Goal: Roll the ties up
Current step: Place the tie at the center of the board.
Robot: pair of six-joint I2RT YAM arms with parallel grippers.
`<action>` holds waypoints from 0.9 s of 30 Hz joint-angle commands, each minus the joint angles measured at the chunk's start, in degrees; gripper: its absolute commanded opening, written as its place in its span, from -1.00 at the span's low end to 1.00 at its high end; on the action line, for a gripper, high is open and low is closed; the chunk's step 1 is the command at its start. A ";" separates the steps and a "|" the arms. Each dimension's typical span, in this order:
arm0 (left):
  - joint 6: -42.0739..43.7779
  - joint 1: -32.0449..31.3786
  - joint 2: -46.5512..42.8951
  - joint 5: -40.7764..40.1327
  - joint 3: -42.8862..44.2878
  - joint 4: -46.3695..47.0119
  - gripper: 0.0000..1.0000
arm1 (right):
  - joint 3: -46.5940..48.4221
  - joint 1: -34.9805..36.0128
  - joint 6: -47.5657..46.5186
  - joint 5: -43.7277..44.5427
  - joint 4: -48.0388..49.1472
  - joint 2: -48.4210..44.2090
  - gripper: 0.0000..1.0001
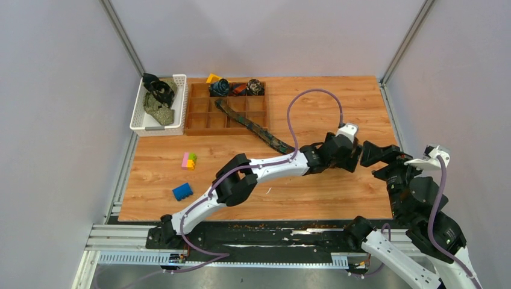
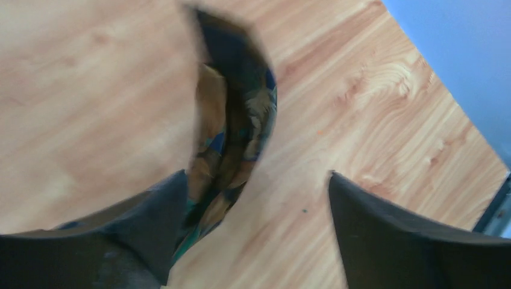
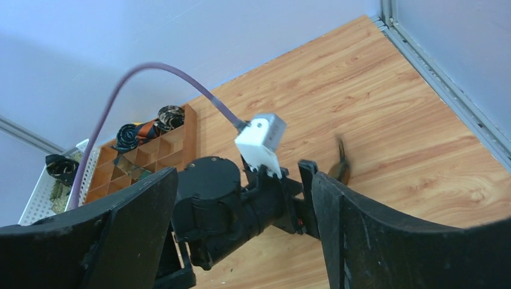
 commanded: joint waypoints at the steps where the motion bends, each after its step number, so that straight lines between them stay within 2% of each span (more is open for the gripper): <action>1: -1.02 -0.83 0.28 9.84 2.79 3.62 0.99 | 0.83 -0.19 1.57 4.51 -2.68 -0.21 0.66; 4: -0.21 -0.85 -6.00 11.68 -2.88 4.31 1.00 | 1.84 -0.17 1.93 6.67 -2.82 -0.61 0.65; 8: 3.68 -0.87 -18.07 9.85 -15.23 4.12 1.00 | -0.88 -0.18 3.68 5.58 -1.58 -0.90 0.63; 12: 7.75 -0.79 -31.51 -0.62 -31.67 4.45 1.00 | -4.77 -0.19 9.79 1.86 -1.93 1.66 0.62; 15: 7.95 0.24 -39.25 -9.58 -42.09 4.25 1.00 | -7.81 -0.19 12.71 -0.93 -0.73 4.01 0.63; 16: 7.11 1.15 -41.21 -10.30 -44.95 3.98 1.00 | -9.10 -0.19 13.59 -1.77 -0.05 4.71 0.63; 21: 1.50 8.18 -50.40 -10.22 -60.24 5.01 1.00 | -17.32 -0.15 16.96 -7.57 7.67 7.50 0.63; 24: -0.22 12.54 -55.23 -9.44 -68.87 10.36 1.00 | -20.45 -0.12 18.29 -10.69 10.96 10.91 0.65; 27: -2.41 17.59 -57.83 -4.86 -75.39 16.90 1.00 | -21.29 -0.22 18.39 -12.62 12.26 16.55 0.68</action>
